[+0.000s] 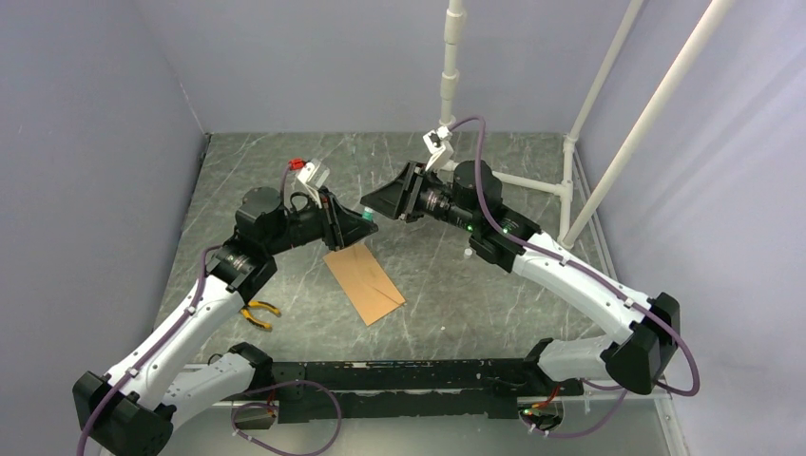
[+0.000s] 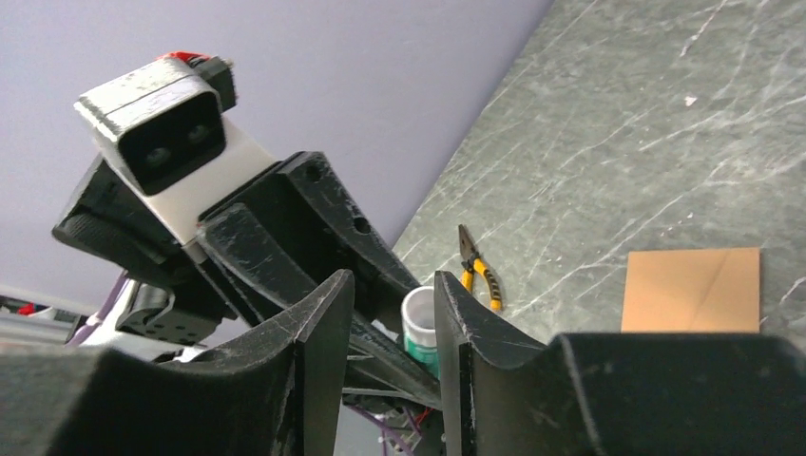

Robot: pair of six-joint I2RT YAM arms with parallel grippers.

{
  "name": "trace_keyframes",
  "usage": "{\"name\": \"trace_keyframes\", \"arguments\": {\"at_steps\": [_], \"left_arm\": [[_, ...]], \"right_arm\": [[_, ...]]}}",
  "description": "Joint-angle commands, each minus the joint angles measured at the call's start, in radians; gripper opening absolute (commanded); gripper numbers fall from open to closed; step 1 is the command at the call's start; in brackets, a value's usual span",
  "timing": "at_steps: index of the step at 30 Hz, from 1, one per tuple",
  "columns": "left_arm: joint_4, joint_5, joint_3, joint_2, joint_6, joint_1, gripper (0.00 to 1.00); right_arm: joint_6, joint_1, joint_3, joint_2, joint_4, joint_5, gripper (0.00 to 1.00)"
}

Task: Place the letter into the envelope and seal it

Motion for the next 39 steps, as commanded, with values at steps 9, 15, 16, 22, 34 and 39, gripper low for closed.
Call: {"name": "trace_keyframes", "arguments": {"at_steps": [9,15,16,22,34,39], "left_arm": [[0.000,-0.012,0.045,-0.016,-0.018,0.002,0.02],[0.009,0.001,0.045,-0.021,-0.022,0.002,0.03],[0.009,0.000,0.045,-0.021,-0.022,0.003,0.03],[-0.002,0.011,0.048,-0.025,-0.022,0.002,0.03],[0.001,0.474,0.103,0.002,0.017,0.002,0.02],[0.118,0.570,0.081,-0.011,-0.011,0.002,0.03]], "right_arm": [[-0.058,0.015,0.134,0.029,-0.208,0.026,0.54],[-0.053,0.016,0.116,0.048,-0.171,0.018,0.49],[-0.045,0.017,0.112,0.051,-0.153,0.001,0.45],[-0.027,0.016,0.060,0.025,-0.036,-0.033,0.05],[-0.370,-0.030,-0.054,-0.058,0.313,-0.776,0.00],[-0.443,-0.028,-0.005,-0.049,0.239,-0.948,0.00]]}}
